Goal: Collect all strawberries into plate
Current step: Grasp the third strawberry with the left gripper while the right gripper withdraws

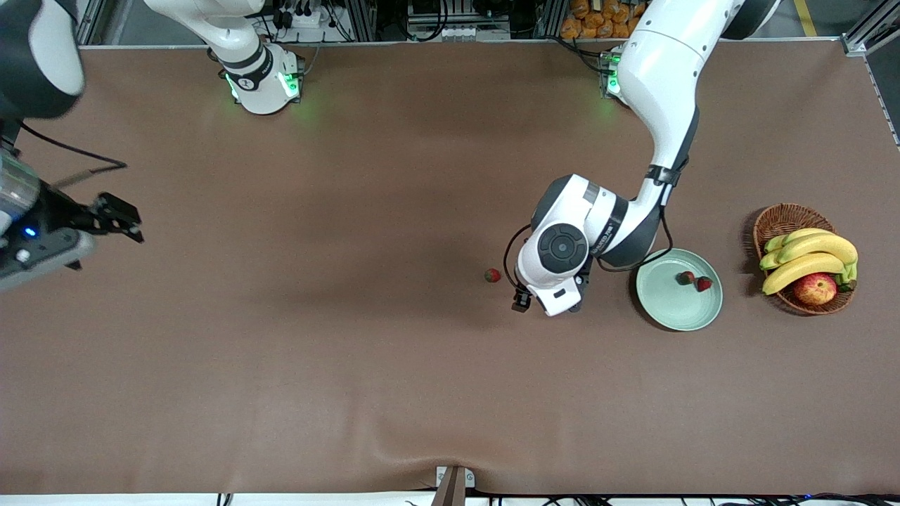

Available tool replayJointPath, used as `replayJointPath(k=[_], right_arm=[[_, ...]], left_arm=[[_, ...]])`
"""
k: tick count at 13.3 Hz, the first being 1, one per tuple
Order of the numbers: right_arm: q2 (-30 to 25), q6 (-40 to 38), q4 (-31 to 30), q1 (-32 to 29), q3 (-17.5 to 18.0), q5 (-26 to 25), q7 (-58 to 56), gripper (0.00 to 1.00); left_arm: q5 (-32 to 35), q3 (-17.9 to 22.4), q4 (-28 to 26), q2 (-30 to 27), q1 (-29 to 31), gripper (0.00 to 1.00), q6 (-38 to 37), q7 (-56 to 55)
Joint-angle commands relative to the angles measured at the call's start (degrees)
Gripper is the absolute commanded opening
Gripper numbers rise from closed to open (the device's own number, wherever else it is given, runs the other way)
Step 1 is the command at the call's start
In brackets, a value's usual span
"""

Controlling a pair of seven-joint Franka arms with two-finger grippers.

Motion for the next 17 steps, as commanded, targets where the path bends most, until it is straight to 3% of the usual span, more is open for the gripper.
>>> replayJointPath(k=[1, 8, 11, 17], right_arm=[[-3.9, -3.3, -2.9, -1.9, 0.4, -0.5, 8.3, 1.0], [-8.1, -14.1, -3.0, -1.5, -1.9, 1.3, 25.6, 1.0], [-9.1, -14.0, -3.1, -1.6, -4.7, 4.6, 25.2, 1.0], [-13.3, -12.7, -7.1, -1.9, -4.8, 5.0, 24.5, 1.0]], left_arm=[[-0.9, 0.6, 1.3, 2.9, -3.7, 1.0, 3.7, -0.8], [-0.9, 0.7, 1.3, 6.8, -5.1, 1.0, 6.6, -1.6], [-1.0, 0.6, 1.3, 8.2, -5.9, 1.0, 8.5, -2.6], [-0.6, 0.7, 1.3, 9.3, -6.4, 1.0, 8.7, -3.0]])
